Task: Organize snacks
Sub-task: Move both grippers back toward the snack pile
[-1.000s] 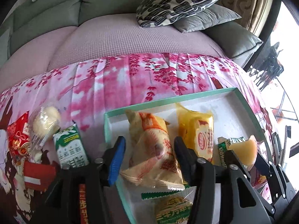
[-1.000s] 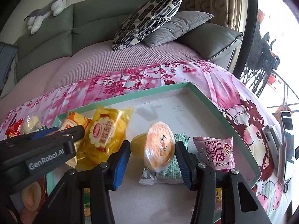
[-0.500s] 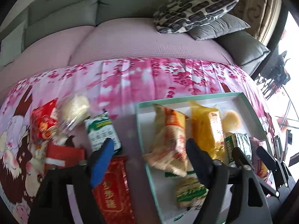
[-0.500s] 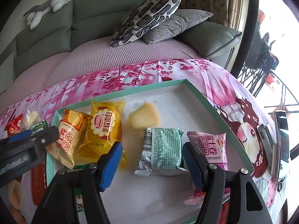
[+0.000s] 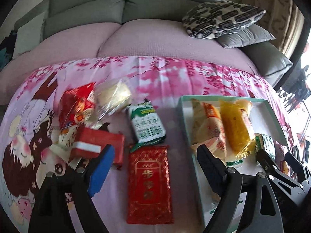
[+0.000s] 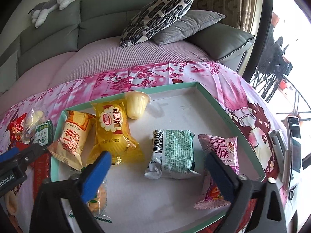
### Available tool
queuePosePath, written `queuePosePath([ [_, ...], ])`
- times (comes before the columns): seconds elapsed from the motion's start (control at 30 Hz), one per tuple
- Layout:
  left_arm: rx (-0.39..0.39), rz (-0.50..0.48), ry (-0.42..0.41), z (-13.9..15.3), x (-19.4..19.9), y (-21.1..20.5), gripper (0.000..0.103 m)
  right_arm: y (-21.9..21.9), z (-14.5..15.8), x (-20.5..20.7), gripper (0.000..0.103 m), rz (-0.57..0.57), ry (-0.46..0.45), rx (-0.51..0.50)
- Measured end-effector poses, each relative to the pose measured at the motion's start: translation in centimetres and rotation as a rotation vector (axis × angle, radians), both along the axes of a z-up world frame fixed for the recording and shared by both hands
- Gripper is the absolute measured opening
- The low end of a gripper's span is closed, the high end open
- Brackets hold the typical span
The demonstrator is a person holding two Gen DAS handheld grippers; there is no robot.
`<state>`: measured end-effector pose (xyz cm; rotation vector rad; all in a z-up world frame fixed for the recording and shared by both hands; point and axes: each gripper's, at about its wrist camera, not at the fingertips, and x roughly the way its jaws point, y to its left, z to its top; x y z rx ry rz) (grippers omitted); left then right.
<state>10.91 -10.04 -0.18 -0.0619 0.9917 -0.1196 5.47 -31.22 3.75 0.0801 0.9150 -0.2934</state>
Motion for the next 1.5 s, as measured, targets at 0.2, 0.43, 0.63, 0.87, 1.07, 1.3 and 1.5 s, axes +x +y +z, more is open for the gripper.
queuePosePath([
  [0.2, 0.004, 0.037, -0.015, -0.7, -0.6, 1.1, 0.100, -0.1, 0.0, -0.2, 0.103, 0.004, -0.003, 0.008],
  [0.43, -0.007, 0.049, -0.038, -0.9, -0.8, 1.7, 0.100, -0.3, 0.2, -0.4, 0.103, 0.004, -0.007, 0.010],
  [0.63, -0.026, 0.042, -0.050, -0.3, -1.3, 1.7, 0.100, -0.4, 0.6, -0.8, 0.103, 0.004, -0.017, 0.027],
  [0.87, -0.033, 0.075, -0.038, 0.1, -1.8, 3.1, 0.100, 1.8, 1.2, -0.6, 0.103, 0.061, -0.050, 0.058],
  [1.07, -0.027, 0.119, -0.026, 0.0, -2.2, 4.9, 0.100, 4.3, 1.0, -0.2, 0.103, 0.105, -0.042, 0.056],
  [1.3, -0.020, 0.181, 0.013, -0.2, -2.2, 7.4, 0.100, 7.1, 0.8, 0.4, 0.103, 0.147, -0.034, 0.061],
  [1.5, -0.028, 0.220, 0.030, -0.3, -2.3, 9.8, 0.100, 10.1, 0.3, 1.0, 0.103, 0.209, -0.021, 0.053],
])
